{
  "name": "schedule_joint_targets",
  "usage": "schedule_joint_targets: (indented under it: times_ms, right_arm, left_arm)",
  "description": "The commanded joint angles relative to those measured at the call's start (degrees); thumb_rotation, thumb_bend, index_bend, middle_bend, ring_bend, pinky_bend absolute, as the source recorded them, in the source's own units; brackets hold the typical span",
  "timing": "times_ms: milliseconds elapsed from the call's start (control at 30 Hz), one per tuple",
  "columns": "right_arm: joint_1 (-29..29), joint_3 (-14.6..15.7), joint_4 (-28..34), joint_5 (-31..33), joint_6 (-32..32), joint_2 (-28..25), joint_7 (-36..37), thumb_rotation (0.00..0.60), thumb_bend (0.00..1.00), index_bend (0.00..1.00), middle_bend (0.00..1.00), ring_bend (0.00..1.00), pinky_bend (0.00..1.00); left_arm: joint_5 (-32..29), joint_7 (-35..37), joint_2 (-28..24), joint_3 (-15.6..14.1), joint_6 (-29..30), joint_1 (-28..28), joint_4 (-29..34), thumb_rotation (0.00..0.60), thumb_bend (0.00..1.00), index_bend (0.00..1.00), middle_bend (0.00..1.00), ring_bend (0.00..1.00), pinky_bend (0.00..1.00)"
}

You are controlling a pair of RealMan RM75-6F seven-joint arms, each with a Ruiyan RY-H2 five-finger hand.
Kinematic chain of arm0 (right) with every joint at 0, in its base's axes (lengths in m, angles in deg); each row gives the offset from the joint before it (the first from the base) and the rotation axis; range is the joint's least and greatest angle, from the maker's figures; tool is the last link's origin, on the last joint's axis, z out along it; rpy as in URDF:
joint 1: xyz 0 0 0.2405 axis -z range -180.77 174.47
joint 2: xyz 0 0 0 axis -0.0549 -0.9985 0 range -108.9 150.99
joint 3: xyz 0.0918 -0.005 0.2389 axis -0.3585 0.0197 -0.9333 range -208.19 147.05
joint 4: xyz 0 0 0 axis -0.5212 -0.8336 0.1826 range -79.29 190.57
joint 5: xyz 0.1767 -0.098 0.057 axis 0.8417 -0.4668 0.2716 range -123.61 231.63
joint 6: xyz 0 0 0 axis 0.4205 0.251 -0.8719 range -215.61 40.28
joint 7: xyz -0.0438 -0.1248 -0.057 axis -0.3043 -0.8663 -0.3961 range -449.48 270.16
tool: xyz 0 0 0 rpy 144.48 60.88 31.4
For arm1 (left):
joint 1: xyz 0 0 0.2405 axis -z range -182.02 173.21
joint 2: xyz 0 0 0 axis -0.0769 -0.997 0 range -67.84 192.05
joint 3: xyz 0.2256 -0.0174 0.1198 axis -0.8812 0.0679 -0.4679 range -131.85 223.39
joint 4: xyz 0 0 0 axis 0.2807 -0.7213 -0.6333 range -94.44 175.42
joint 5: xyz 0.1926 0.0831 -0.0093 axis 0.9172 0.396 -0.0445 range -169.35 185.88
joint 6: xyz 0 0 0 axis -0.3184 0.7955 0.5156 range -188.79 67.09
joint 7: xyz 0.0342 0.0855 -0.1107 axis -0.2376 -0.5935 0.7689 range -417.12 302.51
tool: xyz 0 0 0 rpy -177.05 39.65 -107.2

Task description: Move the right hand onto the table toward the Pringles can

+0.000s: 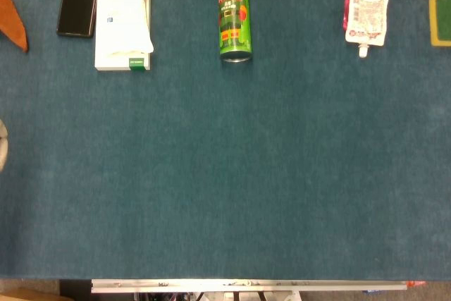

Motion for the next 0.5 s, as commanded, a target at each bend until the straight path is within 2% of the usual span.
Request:
schedule_joint_targets:
  times_ms: [33, 400, 500]
  right_arm:
    - [-0.13, 0.18, -0.06, -0.49, -0.15, 0.04, 0.16, 0.600, 0.00, 0.09, 0.09, 0.00, 0.00]
    - [-0.30, -0.03, -0.01, -0.22, -0.62, -0.10, 0.99, 0.600, 0.00, 0.10, 0.10, 0.00, 0.00]
    - [-0.18, -0.05, 0.22, -0.30, -0.37, -0.12, 0.97, 0.600, 0.00, 0.17, 0.13, 0.01, 0.00]
  left_arm:
    - [0.39, -0.32, -0.25, -0.11, 0.67, -0.28, 0.54, 0.600, 0.41, 0.54, 0.54, 0.51, 0.51]
    - [-0.56, -0.55, -0.23, 0.26, 0.49, -0.39, 0.27, 0.600, 0.41, 0.54, 0.54, 0.51, 0.51]
    - [-0.70, -0.37, 0.03, 0.37, 0.44, -0.35, -0.23, 0.600, 0.41, 0.54, 0.54, 0.51, 0.51]
